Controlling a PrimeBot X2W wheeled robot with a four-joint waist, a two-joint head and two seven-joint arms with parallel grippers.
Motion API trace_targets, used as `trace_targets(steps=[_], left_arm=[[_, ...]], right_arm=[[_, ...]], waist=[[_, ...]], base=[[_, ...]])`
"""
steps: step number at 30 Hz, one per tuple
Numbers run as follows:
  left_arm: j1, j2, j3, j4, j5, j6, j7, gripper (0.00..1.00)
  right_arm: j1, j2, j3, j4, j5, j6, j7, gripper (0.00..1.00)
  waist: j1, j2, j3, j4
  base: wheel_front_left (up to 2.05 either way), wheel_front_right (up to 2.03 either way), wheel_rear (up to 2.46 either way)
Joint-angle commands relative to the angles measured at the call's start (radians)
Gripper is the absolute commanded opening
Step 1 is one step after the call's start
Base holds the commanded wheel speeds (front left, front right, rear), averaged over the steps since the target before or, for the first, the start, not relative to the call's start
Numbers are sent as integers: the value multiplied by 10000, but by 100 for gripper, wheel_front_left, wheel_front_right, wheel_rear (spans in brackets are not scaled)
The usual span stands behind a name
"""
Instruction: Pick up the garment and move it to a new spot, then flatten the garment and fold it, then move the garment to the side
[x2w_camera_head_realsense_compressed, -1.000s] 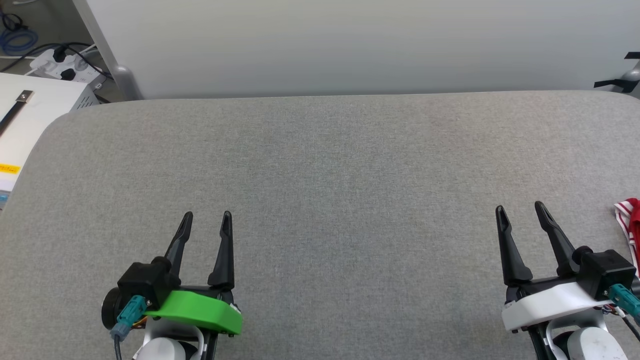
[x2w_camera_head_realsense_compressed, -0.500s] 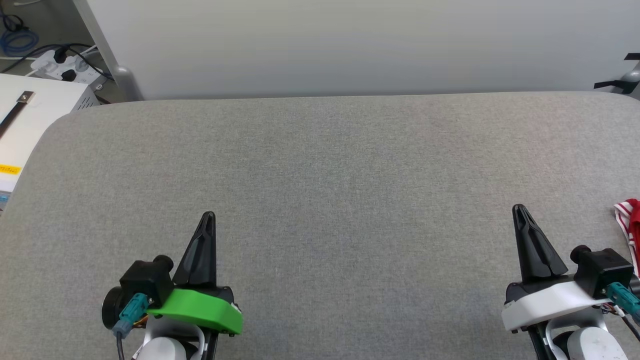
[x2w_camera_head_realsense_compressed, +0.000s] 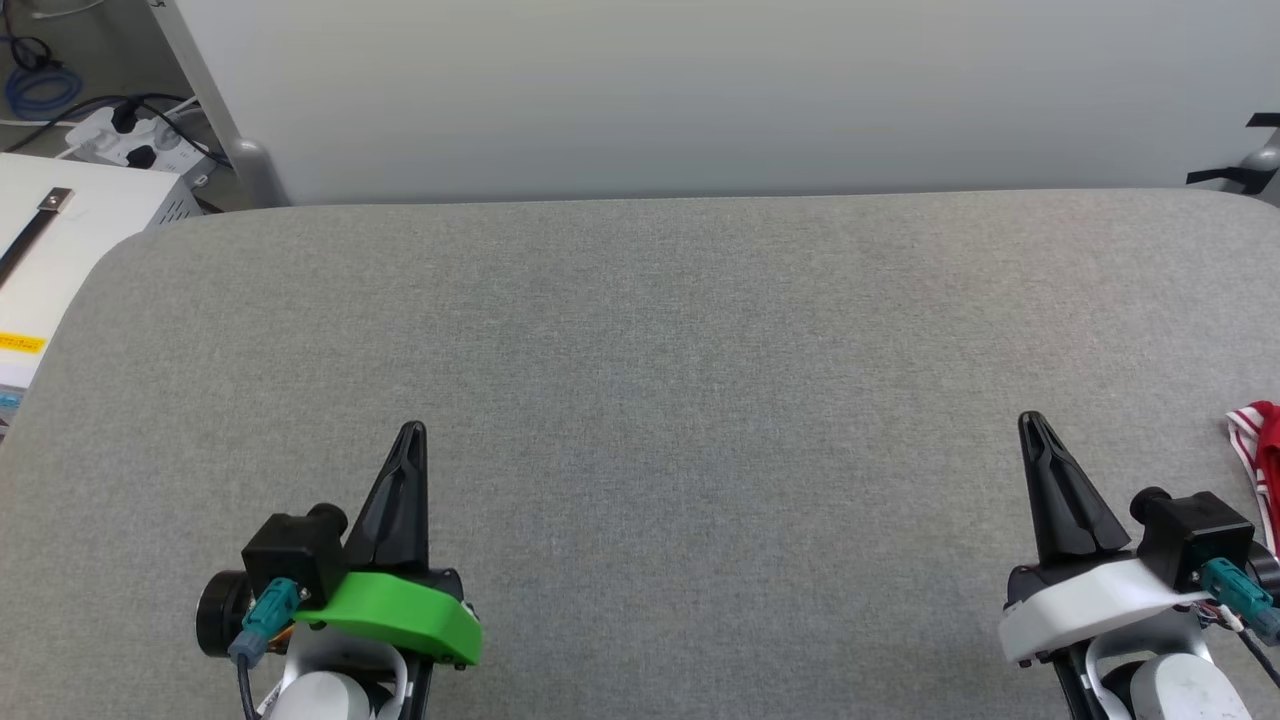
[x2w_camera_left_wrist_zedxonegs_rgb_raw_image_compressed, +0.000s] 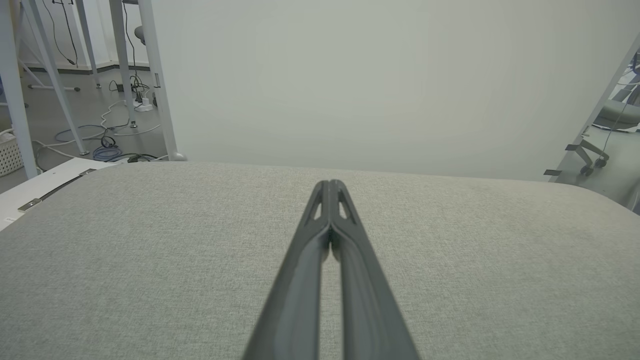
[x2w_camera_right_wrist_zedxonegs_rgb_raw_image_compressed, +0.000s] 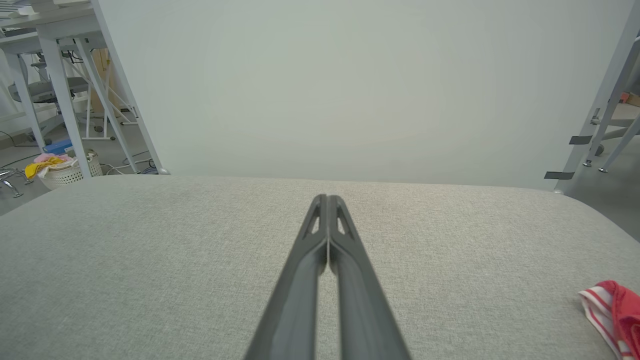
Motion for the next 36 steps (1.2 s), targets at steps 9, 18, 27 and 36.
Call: trace_targets(steps=[9, 18, 27, 36], left_arm=[[142, -15, 64, -132, 307, 163, 245, 0], [175, -19, 95, -210, 467, 251, 423, 0], [209, -23, 127, -290, 631, 341, 605, 0], [243, -26, 160, -370, 795, 431, 788, 0]], right_arm=[[113, 89, -67, -123, -287, -2, 232, 0], [140, 143, -105, -167, -442, -3, 406, 0], [167, 199, -144, -214, -602, -3, 586, 0], [194, 254, -182, -260, -762, -4, 766, 0]], waist=[[0, 0, -48, 7], [0, 0, -89, 12], [0, 0, -131, 17], [0, 0, -172, 23]], base=[[0, 0, 0], [0, 0, 0], [0, 0, 0], [0, 0, 0]])
